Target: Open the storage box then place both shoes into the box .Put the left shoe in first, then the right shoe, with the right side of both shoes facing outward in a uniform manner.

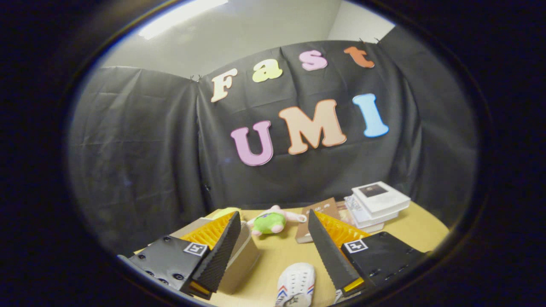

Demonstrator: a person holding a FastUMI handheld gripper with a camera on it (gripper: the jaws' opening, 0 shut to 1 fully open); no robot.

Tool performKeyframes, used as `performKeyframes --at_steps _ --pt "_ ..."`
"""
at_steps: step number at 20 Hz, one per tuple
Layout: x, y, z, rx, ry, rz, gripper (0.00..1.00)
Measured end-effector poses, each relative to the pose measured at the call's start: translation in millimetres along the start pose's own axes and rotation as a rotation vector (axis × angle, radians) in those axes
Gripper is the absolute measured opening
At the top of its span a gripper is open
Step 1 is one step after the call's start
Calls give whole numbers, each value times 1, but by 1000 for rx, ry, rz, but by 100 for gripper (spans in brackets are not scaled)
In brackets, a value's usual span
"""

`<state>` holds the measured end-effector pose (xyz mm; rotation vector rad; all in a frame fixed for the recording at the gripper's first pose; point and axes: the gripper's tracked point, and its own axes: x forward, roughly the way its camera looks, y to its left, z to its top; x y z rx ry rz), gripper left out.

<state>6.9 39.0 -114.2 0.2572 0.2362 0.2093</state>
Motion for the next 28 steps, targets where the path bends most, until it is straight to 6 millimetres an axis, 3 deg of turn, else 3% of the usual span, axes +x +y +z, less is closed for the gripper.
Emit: performKeyframes --at_steps 4,10,12,18,28 --pt "6 8 -29 169 83 49 100" --pt "10 29 -80 560 214 130 100" --pt "11 46 -87 697 255 186 99" --pt "18 67 -114 971 365 259 100" --pt "40 76 -156 1306 455 251 99"
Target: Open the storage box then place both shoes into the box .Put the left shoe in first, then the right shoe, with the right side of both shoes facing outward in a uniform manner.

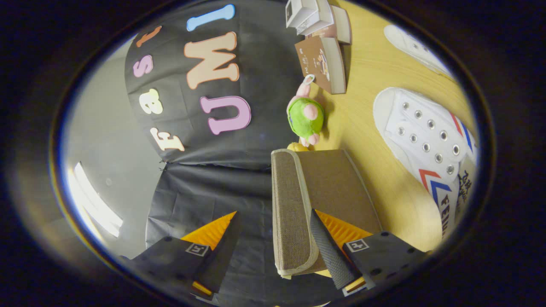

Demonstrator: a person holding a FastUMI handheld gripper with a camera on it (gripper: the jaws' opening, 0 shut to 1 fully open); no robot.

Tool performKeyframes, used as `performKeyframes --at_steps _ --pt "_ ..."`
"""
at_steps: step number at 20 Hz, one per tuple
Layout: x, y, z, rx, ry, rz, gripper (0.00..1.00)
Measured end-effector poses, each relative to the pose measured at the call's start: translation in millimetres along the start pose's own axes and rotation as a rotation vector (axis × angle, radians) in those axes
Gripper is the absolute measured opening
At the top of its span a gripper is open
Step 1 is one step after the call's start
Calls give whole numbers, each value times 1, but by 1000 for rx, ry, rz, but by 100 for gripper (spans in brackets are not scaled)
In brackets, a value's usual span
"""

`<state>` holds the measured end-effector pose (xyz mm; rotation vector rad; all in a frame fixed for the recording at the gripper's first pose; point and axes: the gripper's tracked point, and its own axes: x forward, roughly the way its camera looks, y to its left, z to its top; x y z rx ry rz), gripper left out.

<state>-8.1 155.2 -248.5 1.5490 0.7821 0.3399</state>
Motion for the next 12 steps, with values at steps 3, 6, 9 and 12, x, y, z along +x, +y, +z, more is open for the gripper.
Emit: performKeyframes --at_steps 3,6,9,12 --pt "9 -8 -3 32 10 -17 99" --pt "18 -17 -14 47 50 -47 99" --pt "17 -18 -18 48 65 -47 99" --pt "13 -4 -17 94 88 -3 100"
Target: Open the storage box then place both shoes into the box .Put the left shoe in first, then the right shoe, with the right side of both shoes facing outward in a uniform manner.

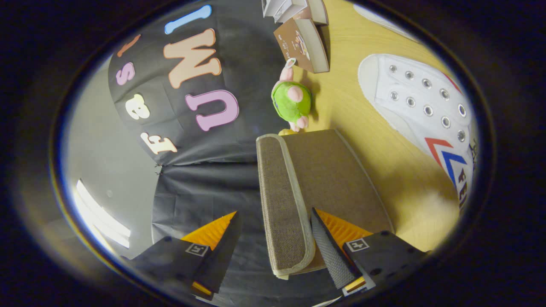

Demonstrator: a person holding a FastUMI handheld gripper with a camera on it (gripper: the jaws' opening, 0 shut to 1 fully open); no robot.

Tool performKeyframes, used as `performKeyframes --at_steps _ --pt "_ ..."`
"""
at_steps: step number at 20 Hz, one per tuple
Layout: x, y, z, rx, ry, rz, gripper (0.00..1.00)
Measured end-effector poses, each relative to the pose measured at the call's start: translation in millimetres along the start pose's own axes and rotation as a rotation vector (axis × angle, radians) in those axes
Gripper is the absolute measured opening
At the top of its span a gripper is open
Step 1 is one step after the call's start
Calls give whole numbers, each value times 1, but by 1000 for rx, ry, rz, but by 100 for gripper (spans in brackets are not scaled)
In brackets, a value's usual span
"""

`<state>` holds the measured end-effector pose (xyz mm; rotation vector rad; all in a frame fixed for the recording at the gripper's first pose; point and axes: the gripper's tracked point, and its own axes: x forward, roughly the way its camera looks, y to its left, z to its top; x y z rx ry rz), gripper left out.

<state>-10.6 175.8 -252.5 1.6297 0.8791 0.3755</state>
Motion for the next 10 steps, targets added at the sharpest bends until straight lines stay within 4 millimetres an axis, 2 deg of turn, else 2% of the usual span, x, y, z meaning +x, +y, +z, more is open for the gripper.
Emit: performKeyframes --at_steps 7,8,10 --pt "-18 34 -4 3 24 83 100" --pt "-15 40 -8 -2 34 92 96" --pt "-17 49 -11 -30 45 101 96"
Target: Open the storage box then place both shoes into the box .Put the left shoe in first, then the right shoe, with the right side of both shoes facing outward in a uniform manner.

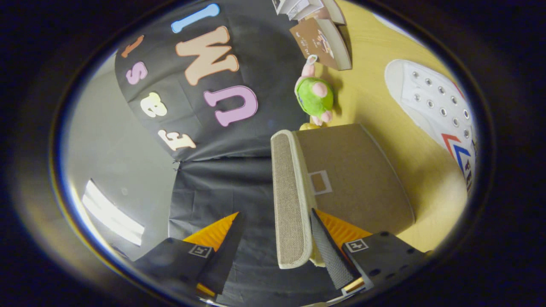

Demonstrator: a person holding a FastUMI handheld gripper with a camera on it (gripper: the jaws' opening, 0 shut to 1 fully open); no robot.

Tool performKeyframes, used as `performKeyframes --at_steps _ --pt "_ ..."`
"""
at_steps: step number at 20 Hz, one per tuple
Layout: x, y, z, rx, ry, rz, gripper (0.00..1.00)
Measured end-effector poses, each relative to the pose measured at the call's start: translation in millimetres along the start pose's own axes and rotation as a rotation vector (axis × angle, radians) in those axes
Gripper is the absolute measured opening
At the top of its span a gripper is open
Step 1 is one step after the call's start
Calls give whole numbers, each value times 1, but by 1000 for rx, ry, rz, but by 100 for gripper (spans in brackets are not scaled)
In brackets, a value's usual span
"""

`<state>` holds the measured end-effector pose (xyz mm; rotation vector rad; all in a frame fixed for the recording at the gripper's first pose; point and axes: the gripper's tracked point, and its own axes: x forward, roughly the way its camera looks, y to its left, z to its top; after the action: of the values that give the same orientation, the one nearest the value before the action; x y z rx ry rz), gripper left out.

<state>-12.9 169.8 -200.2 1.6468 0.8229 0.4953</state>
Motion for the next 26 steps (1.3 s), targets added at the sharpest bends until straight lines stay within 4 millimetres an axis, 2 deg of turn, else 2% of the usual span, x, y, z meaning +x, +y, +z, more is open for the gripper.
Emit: performKeyframes --at_steps 2,7,9,10,15,18,19,20,21,22,26 --pt "1 2 -3 -30 2 -12 78" --pt "1 7 -25 -77 86 -17 33" --pt "0 -8 -8 -148 6 -98 15" --pt "10 -11 -6 -134 18 -93 6" --pt "3 21 -26 -206 71 -40 7" --pt "11 42 -40 -289 104 -33 7" --pt "17 46 -36 -340 87 -52 6" --pt "30 47 -44 -361 92 -72 5" --pt "25 56 -42 -356 101 -61 4" --pt "30 60 -43 -363 103 -66 4" --pt "50 85 -64 -430 135 -76 4"
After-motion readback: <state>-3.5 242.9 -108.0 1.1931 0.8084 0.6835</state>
